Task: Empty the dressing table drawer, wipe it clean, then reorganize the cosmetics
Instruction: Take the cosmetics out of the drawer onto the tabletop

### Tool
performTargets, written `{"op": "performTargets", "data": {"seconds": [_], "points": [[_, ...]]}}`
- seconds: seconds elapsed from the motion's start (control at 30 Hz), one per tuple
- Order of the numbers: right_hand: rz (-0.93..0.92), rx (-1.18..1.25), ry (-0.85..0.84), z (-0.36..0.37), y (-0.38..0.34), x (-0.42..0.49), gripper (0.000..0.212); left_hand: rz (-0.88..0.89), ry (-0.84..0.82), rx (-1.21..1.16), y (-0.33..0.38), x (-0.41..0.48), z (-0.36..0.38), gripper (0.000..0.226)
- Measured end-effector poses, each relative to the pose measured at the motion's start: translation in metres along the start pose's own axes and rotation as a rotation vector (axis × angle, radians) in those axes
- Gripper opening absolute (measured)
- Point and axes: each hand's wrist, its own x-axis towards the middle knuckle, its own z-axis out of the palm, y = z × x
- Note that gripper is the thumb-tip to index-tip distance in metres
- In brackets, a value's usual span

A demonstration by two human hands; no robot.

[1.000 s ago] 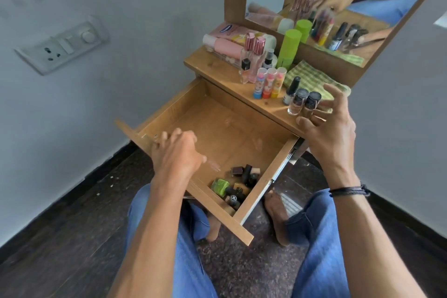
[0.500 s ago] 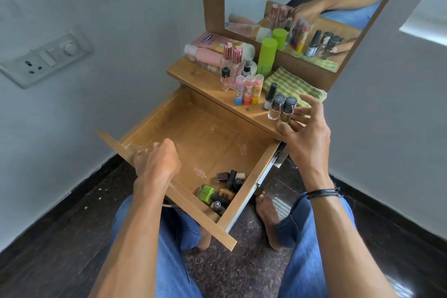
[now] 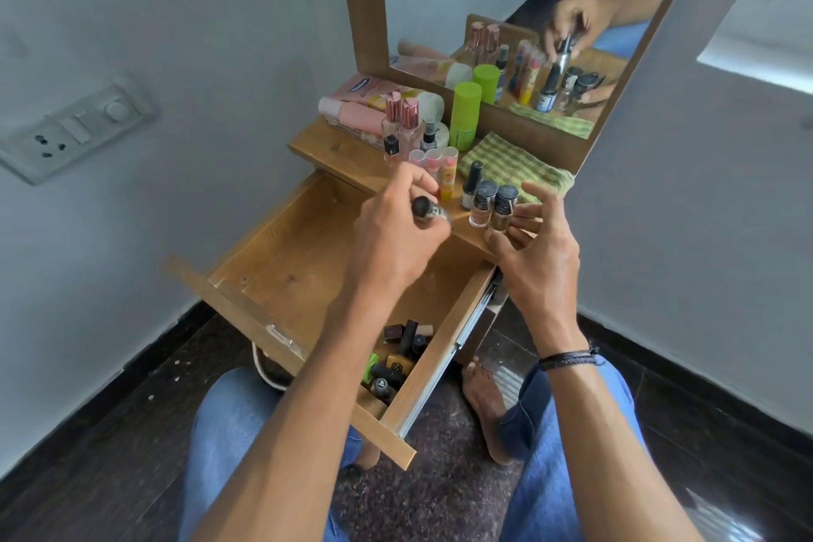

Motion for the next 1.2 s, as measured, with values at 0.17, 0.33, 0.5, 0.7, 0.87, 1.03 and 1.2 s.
{"op": "performTargets", "data": {"seconds": [0.17,0.33,0.5,0.7,0.87,1.03,1.2], "points": [[-0.017,-0.02,0.0,0.002,0.0,-0.001,0.064,0.033,0.056,-0.023,-0.002,0.006,0.028,0.037],[-0.033,-0.032,0.018,0.002,0.003,0.0,0.06,0.05,0.069,-0.14,-0.005,0.009,0.041,0.046],[-0.037,-0.036,0.025,0.003,0.003,0.0,0.059,0.025,0.074,-0.267,-0.01,0.011,0.049,0.048],[-0.054,-0.036,0.028,0.005,0.002,-0.001,0.057,-0.006,0.055,-0.303,-0.016,0.007,0.046,0.045],[-0.064,0.001,0.024,0.006,0.002,-0.003,0.056,-0.072,0.073,-0.215,-0.031,-0.004,0.016,0.034],[-0.144,0.014,0.156,0.008,0.003,-0.008,0.058,-0.298,-0.026,0.002,-0.057,-0.026,-0.025,0.019],[-0.506,-0.024,0.37,0.012,-0.017,-0.03,0.027,-0.447,-0.43,0.291,-0.069,-0.046,-0.025,0.018]]}}
